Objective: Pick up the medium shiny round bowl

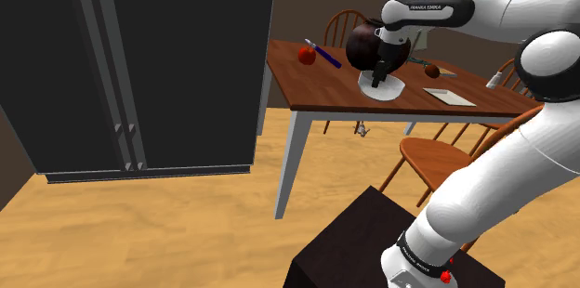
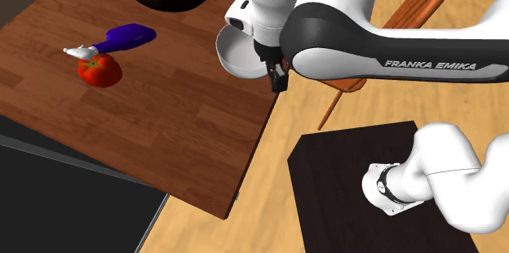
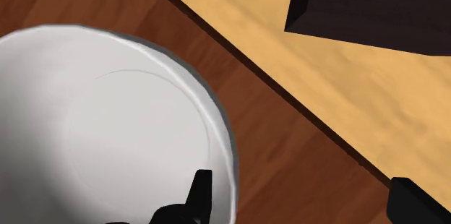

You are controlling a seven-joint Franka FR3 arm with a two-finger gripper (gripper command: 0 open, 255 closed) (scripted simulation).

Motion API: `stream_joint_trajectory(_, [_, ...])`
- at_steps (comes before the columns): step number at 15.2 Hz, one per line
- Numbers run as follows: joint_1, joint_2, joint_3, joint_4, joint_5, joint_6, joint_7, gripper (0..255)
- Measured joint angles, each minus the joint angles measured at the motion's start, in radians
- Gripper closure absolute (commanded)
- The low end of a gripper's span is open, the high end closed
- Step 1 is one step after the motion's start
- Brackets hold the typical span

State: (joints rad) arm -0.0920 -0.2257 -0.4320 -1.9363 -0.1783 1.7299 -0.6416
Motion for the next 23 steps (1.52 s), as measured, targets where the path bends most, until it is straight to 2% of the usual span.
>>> stream_joint_trajectory(2, [-0.007, 0.068, -0.027, 0.072, 0.015, -0.005, -0.05, 0])
stream_joint_trajectory(4, [-0.011, 0.095, -0.038, 0.096, 0.021, -0.001, -0.074, 0])
stream_joint_trajectory(11, [-0.016, 0.108, -0.047, 0.02, 0.021, 0.087, -0.077, 0])
stream_joint_trajectory(12, [-0.015, 0.106, -0.046, 0.016, 0.02, 0.09, -0.074, 255])
stream_joint_trajectory(23, [-0.015, 0.104, -0.045, 0.015, 0.019, 0.089, -0.073, 255])
